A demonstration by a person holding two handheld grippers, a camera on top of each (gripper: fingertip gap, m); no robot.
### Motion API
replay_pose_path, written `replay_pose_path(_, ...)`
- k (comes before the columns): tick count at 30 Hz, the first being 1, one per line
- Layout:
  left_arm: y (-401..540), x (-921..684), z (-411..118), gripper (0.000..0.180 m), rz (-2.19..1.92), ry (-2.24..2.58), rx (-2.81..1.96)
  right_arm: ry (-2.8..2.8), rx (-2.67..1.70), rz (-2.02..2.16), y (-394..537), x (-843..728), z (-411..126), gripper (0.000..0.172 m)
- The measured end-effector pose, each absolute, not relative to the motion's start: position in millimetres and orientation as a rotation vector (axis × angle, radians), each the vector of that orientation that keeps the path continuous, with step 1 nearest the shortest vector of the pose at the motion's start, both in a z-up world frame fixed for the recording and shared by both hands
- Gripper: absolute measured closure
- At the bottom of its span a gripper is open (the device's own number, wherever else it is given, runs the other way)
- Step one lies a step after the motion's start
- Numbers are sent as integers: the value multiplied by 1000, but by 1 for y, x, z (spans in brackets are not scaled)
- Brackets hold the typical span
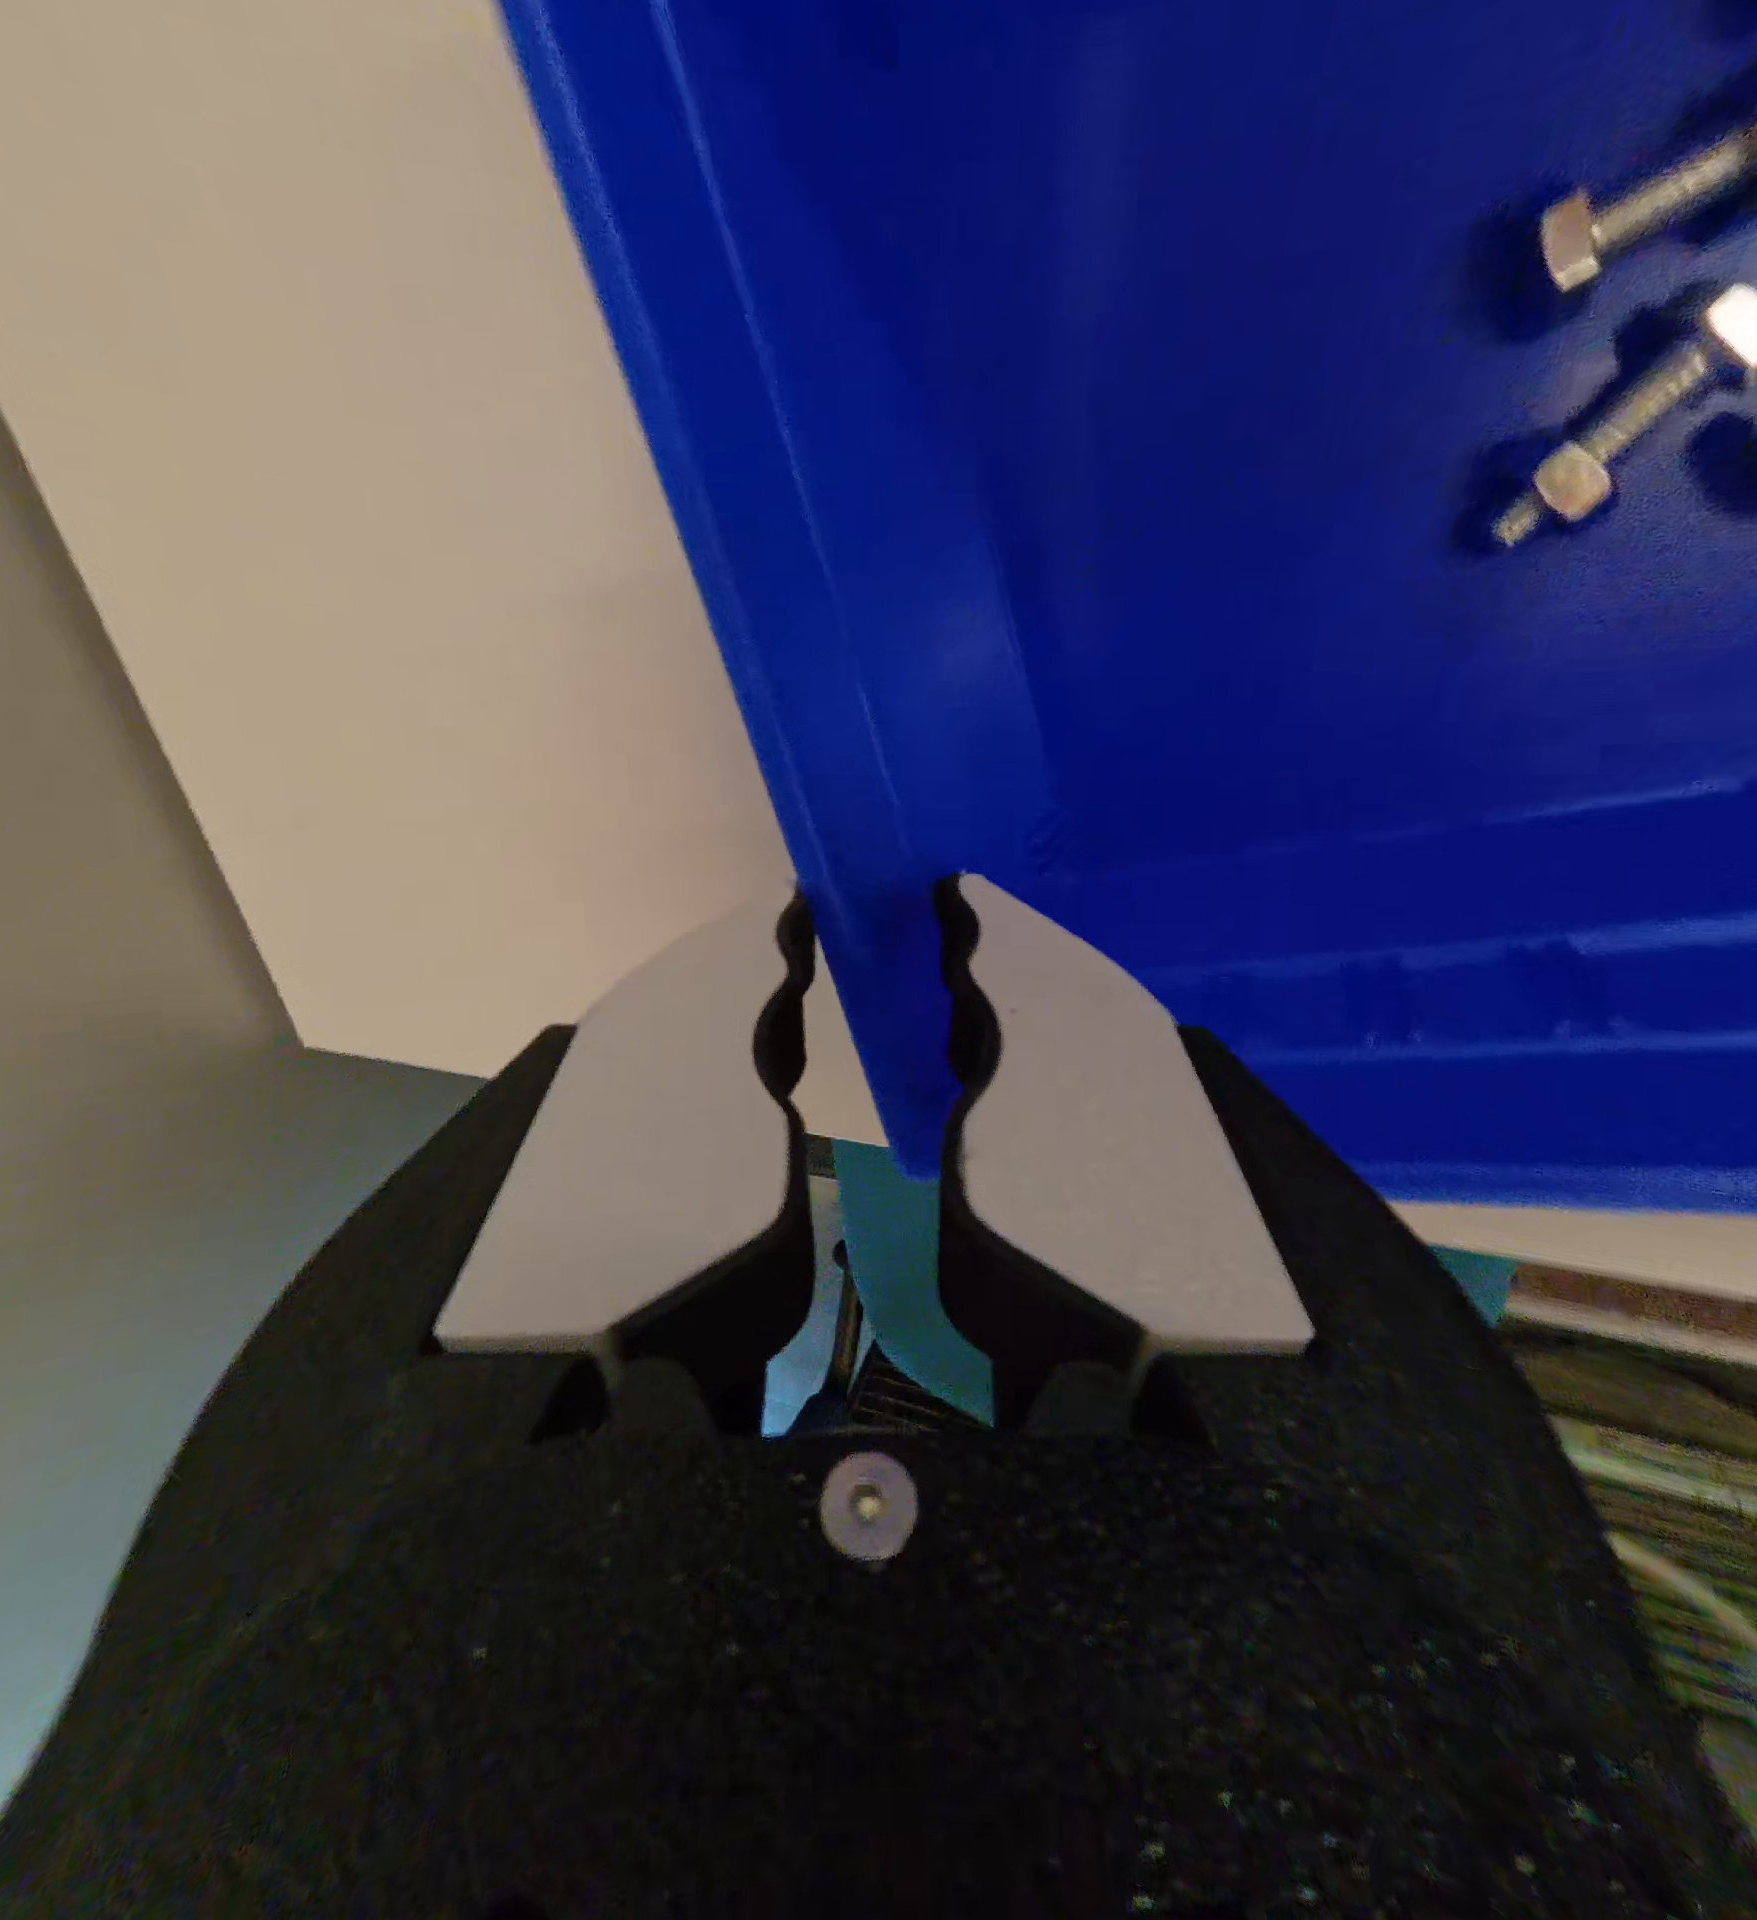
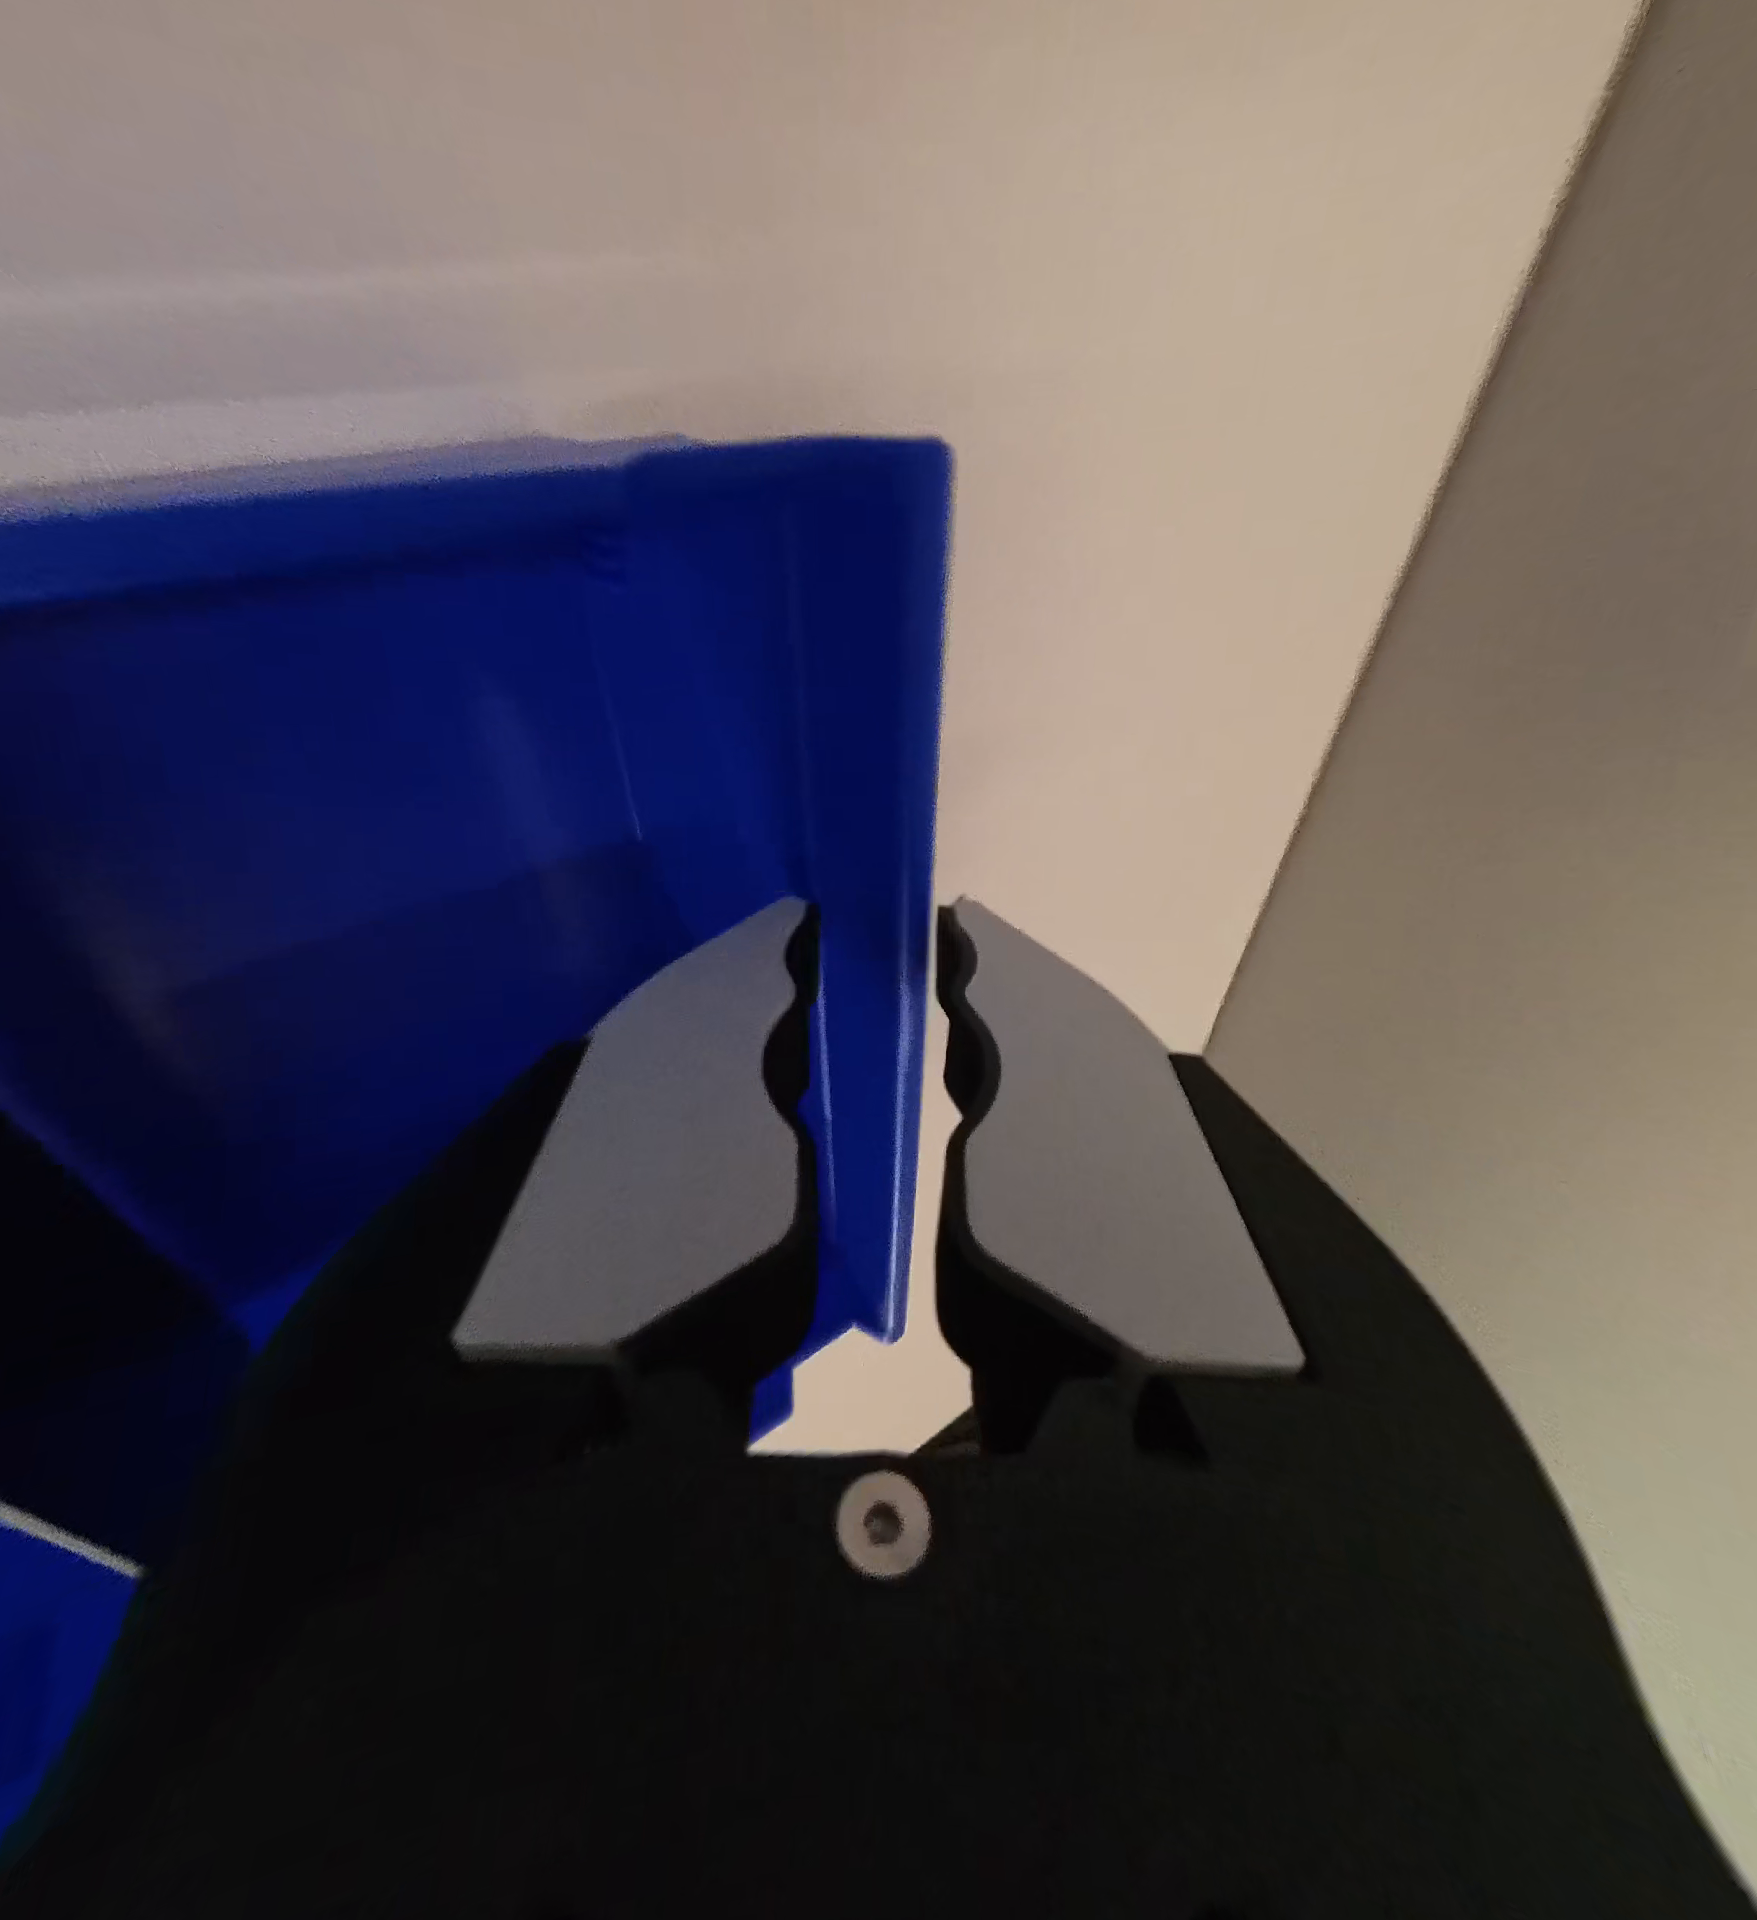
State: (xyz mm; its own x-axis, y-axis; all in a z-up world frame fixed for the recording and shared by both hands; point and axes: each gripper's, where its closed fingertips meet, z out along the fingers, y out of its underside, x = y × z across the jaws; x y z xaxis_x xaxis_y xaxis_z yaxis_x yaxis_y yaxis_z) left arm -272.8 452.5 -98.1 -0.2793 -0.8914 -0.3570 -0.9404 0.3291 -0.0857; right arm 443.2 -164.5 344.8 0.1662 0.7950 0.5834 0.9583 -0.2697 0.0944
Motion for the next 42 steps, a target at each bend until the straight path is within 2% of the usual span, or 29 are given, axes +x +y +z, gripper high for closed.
replay_pose_path(2,461,-269,-94,143,218,2121,-1695,-1491,-2172,-842,-161,453,356,136)
replay_pose_path(6,466,-270,-65,127,205,1727,-1833,-1024,-2229,-768,-183,474,392,128)
replay_pose_path(10,424,-284,-41,112,76,1152,-2058,-493,-2342,-556,-256,504,403,117)
replay_pose_path(15,308,-276,-40,117,-402,505,-2077,-159,-2367,-424,-361,514,381,117)
replay_pose_path(17,269,-275,-50,118,-454,368,-2086,-96,-2387,-410,-389,512,368,117)
replay_pose_path(19,244,-275,-65,117,-415,296,-2120,-70,-2402,-478,-404,514,357,117)
replay_pose_path(21,230,-270,-75,126,-390,287,-2133,-50,-2415,-613,-412,523,349,117)
replay_pose_path(24,225,-268,-75,122,-340,256,-2112,-8,-2423,-741,-418,538,339,117)
replay_pose_path(29,216,-288,-72,119,-133,216,-2175,67,-2420,-698,-421,546,324,120)
replay_pose_path(36,212,-291,-107,116,54,262,-2296,100,-2401,-687,-429,551,312,134)
replay_pose_path(39,214,-304,-112,137,167,261,-2294,93,-2397,-667,-428,552,312,135)
replay_pose_path(42,213,-305,-129,142,111,247,-2356,91,-2397,-654,-428,552,312,136)
